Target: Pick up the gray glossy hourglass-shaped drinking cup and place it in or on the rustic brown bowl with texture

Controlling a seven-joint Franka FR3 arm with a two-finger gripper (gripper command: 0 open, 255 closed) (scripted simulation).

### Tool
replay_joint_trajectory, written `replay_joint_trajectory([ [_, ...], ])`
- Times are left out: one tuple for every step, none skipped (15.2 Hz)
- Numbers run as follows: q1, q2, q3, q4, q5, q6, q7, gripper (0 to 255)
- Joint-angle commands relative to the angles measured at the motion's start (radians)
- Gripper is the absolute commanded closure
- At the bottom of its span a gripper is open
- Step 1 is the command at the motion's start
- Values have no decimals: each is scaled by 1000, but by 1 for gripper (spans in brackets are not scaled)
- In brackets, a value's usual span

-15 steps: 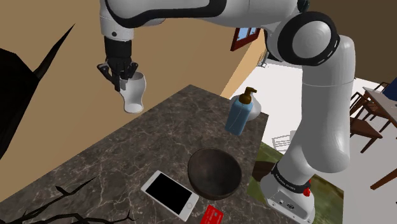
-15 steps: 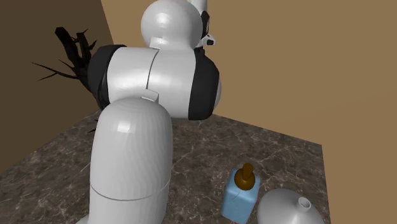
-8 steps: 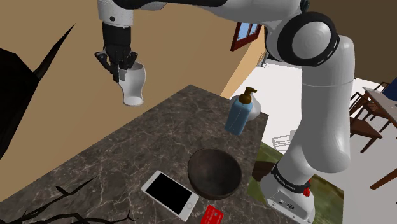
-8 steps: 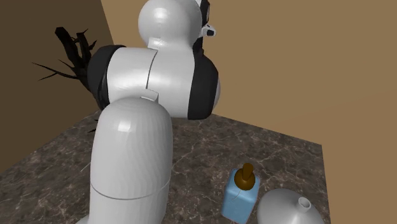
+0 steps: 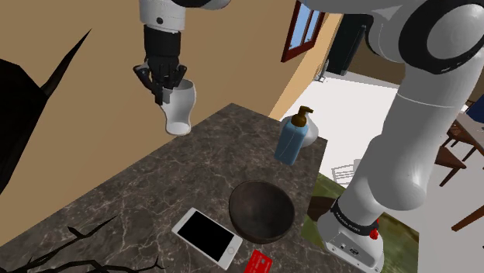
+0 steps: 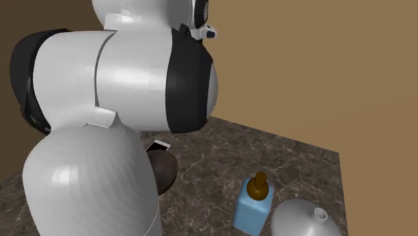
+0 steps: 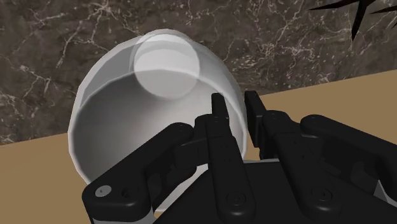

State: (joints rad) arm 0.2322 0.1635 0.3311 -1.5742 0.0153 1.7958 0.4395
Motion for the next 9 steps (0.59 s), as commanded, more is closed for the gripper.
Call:
replay_joint_trajectory([
  [-3,-81,5,-95,26,19,1,255],
  [-3,-121,8,-139,39,26,2,255],
  [-2,-161,10,-182,52,30,2,255],
  [-1,-200,12,-222,66,34,3,255],
  [2,-238,13,-260,79,36,4,255],
  [5,-277,15,-297,92,37,5,255],
  [10,-315,16,-333,105,36,6,255],
  [14,-352,17,-366,118,35,8,255],
  [20,-389,19,-399,131,32,10,255],
])
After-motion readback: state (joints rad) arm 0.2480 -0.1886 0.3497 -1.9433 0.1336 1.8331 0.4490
